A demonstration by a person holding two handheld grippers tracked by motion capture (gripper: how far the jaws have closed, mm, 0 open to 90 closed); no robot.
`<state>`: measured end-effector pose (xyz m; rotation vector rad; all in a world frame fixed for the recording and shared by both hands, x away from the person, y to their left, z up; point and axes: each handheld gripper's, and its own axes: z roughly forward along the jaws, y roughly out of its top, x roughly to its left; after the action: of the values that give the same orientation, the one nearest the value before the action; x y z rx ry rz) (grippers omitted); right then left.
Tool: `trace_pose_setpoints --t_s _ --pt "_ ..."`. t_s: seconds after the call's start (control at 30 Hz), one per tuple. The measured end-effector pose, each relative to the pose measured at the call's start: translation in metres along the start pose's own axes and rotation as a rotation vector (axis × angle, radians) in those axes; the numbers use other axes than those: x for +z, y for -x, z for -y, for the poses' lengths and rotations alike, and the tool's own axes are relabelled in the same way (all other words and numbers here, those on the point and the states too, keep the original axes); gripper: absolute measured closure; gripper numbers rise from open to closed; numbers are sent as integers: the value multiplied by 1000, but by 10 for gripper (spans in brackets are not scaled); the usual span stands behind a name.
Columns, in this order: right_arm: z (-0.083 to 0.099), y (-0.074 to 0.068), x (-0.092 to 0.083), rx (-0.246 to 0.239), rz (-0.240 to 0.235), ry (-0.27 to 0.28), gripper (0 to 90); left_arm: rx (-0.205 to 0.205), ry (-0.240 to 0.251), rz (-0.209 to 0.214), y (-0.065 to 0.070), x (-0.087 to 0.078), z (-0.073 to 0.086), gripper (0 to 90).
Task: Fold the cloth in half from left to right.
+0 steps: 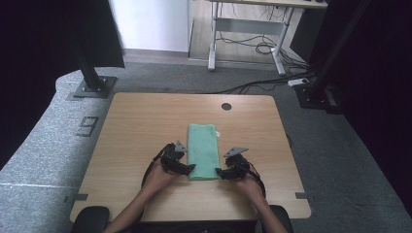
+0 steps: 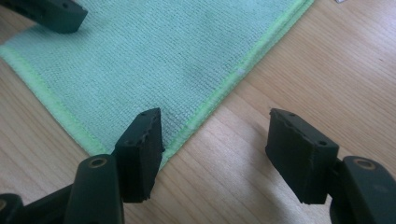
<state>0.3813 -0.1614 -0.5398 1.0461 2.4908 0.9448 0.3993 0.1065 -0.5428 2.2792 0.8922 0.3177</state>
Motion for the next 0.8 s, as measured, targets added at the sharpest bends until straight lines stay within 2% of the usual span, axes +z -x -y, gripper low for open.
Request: trace_pose_setpoints --t_s 0.07,0.2,0.4,0.8 --pt "-1 -2 1 3 -2 0 351 -17 9 -1 -4 -2 4 142" --pt "-5 -8 6 7 -8 7 331 -23 16 -20 -11 -5 9 142" --pt "-12 -18 13 -2 -3 15 320 -43 26 -23 -21 -10 15 142" --pt "-23 -18 25 11 -19 16 280 -55 30 -42 -33 -15 21 142"
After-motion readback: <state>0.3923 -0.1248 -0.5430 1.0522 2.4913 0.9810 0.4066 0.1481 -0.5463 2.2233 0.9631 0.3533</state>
